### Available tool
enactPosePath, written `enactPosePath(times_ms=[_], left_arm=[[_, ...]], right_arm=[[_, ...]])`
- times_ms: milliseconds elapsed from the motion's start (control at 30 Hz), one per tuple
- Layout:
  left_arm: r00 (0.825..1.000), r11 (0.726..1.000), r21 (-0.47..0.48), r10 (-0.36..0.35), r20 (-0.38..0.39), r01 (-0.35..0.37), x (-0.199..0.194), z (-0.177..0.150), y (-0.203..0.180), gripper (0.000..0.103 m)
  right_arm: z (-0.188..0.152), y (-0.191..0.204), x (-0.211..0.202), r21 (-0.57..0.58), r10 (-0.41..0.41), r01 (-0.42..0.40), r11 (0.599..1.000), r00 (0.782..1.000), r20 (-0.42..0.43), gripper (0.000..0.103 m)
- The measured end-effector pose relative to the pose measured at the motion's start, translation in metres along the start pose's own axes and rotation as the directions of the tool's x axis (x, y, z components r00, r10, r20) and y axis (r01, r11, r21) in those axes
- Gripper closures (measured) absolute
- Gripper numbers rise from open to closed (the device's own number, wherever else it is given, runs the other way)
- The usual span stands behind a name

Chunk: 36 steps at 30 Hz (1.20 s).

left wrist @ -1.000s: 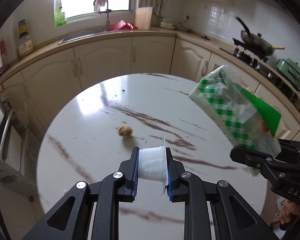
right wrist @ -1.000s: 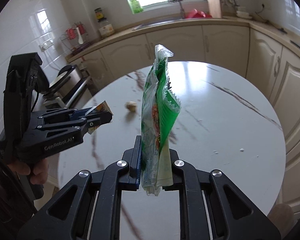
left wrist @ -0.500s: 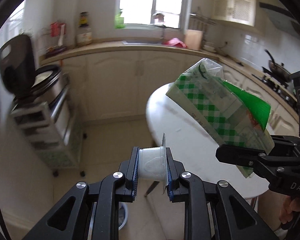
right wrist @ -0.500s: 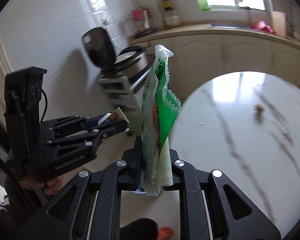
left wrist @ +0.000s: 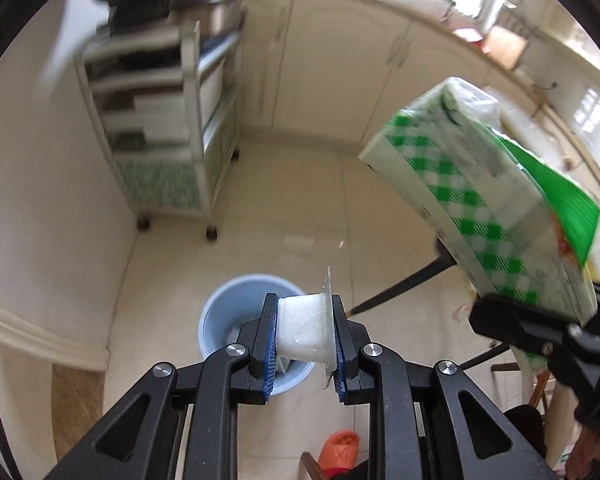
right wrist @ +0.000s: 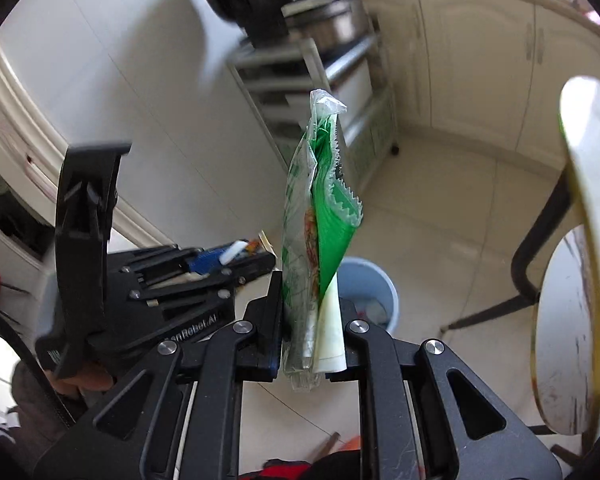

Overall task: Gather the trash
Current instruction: 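Carry the white cup and green package to the blue bin and open both grippers, then return the right tool to the table and grasp the brown lump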

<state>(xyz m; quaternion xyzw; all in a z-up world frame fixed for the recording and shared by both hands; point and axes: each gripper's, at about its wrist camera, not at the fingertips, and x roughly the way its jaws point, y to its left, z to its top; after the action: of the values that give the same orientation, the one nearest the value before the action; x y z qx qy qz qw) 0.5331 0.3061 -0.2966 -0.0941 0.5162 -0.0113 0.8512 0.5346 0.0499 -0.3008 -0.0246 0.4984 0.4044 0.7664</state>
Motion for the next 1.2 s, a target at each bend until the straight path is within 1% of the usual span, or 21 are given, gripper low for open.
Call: enactPosePath(times_ms=[100, 167, 233, 267, 300, 333, 367, 433, 500, 567, 633, 700, 733, 767, 800, 833, 867, 900, 1033, 1133, 1200], left_arm=[[0.997, 0.999, -0.033, -0.027, -0.066, 0.025, 0.037, 0.006, 0.005, 0.084], [0.995, 0.999, -0.036, -0.021, -0.094, 0.017, 0.053, 0.009, 0.003, 0.083], [0.993, 0.998, -0.057, -0.019, -0.113, 0.013, 0.066, 0.01, 0.005, 0.081], [0.993, 0.998, -0.065, -0.026, -0.119, 0.018, 0.072, 0.013, 0.007, 0.075], [0.992, 0.997, -0.073, -0.022, -0.121, 0.013, 0.075, 0.013, 0.011, 0.071], [0.993, 0.997, -0.072, -0.006, -0.119, -0.003, 0.079, 0.014, 0.012, 0.06], [0.993, 0.998, -0.069, 0.003, -0.121, -0.012, 0.082, 0.018, 0.011, 0.045], [0.993, 0.997, -0.079, 0.013, -0.114, -0.022, 0.084, 0.014, 0.016, 0.036], [0.993, 0.994, -0.095, 0.039, -0.113, -0.05, 0.089, 0.023, 0.016, 0.036], [0.991, 0.989, -0.123, 0.071, -0.114, -0.085, 0.089, 0.022, 0.02, 0.035], [0.99, 0.983, -0.151, 0.089, -0.11, -0.105, 0.086, 0.022, 0.024, 0.035], [0.99, 0.979, -0.167, 0.103, -0.099, -0.119, 0.072, 0.02, 0.022, 0.034], [0.989, 0.977, -0.167, 0.118, -0.091, -0.132, 0.066, 0.018, 0.022, 0.034], [0.988, 0.975, -0.169, 0.13, -0.085, -0.143, 0.058, 0.016, 0.02, 0.032], [0.987, 0.973, -0.173, 0.143, -0.077, -0.155, 0.053, 0.015, 0.02, 0.031], [0.986, 0.97, -0.181, 0.151, -0.065, -0.161, 0.045, 0.013, 0.019, 0.028], [0.986, 0.968, -0.189, 0.156, -0.051, -0.163, 0.037, 0.012, 0.017, 0.027], [0.986, 0.967, -0.193, 0.161, -0.039, -0.165, 0.023, 0.006, 0.013, 0.027], [0.984, 0.966, -0.197, 0.176, 0.035, -0.166, -0.016, 0.001, -0.006, 0.027], [0.977, 0.973, -0.177, 0.173, 0.127, -0.149, -0.057, -0.002, -0.03, 0.026], [0.969, 0.979, -0.156, 0.158, 0.191, -0.129, -0.081, -0.006, -0.048, 0.02]], right_arm=[[-0.004, -0.018, 0.035, 0.023, -0.015, 0.017, 1.0, 0.998, -0.064, 0.088], [-0.006, -0.023, 0.058, 0.038, -0.016, 0.019, 0.999, 0.995, -0.1, 0.088], [0.0, -0.027, 0.079, 0.048, -0.016, 0.022, 0.999, 0.992, -0.125, 0.088], [0.0, -0.028, 0.088, 0.055, -0.014, 0.022, 0.998, 0.99, -0.139, 0.088], [0.001, -0.031, 0.096, 0.059, -0.014, 0.023, 0.998, 0.989, -0.149, 0.088], [0.001, -0.033, 0.103, 0.062, -0.015, 0.025, 0.998, 0.987, -0.159, 0.088], [0.001, -0.037, 0.111, 0.068, -0.013, 0.025, 0.997, 0.985, -0.172, 0.088], [-0.002, -0.041, 0.124, 0.077, -0.01, 0.026, 0.997, 0.981, -0.196, 0.088], [-0.002, -0.041, 0.139, 0.088, -0.002, 0.022, 0.996, 0.976, -0.218, 0.088], [-0.008, -0.038, 0.143, 0.088, 0.008, 0.013, 0.996, 0.972, -0.234, 0.088], [-0.009, -0.036, 0.149, 0.085, 0.024, -0.003, 0.996, 0.971, -0.238, 0.087], [-0.008, -0.034, 0.154, 0.092, 0.034, -0.012, 0.996, 0.971, -0.237, 0.082], [-0.008, -0.033, 0.156, 0.09, 0.041, -0.02, 0.996, 0.97, -0.238, 0.081], [-0.007, -0.03, 0.156, 0.086, 0.035, -0.015, 0.996, 0.971, -0.237, 0.08], [-0.006, -0.028, 0.154, 0.082, 0.025, -0.005, 0.997, 0.972, -0.234, 0.071], [-0.005, -0.026, 0.152, 0.081, 0.02, -0.002, 0.997, 0.973, -0.229, 0.064], [-0.004, -0.025, 0.148, 0.083, 0.022, -0.004, 0.997, 0.976, -0.219, 0.057], [-0.002, -0.024, 0.143, 0.085, 0.026, -0.009, 0.996, 0.979, -0.204, 0.054], [0.005, -0.017, 0.111, 0.079, 0.014, -0.004, 0.997, 0.991, -0.132, 0.049], [0.017, -0.011, 0.059, 0.047, -0.004, 0.005, 0.999, 1.0, -0.028, 0.049], [0.024, -0.011, 0.023, 0.031, -0.024, 0.023, 0.999, 0.999, 0.04, 0.047]])
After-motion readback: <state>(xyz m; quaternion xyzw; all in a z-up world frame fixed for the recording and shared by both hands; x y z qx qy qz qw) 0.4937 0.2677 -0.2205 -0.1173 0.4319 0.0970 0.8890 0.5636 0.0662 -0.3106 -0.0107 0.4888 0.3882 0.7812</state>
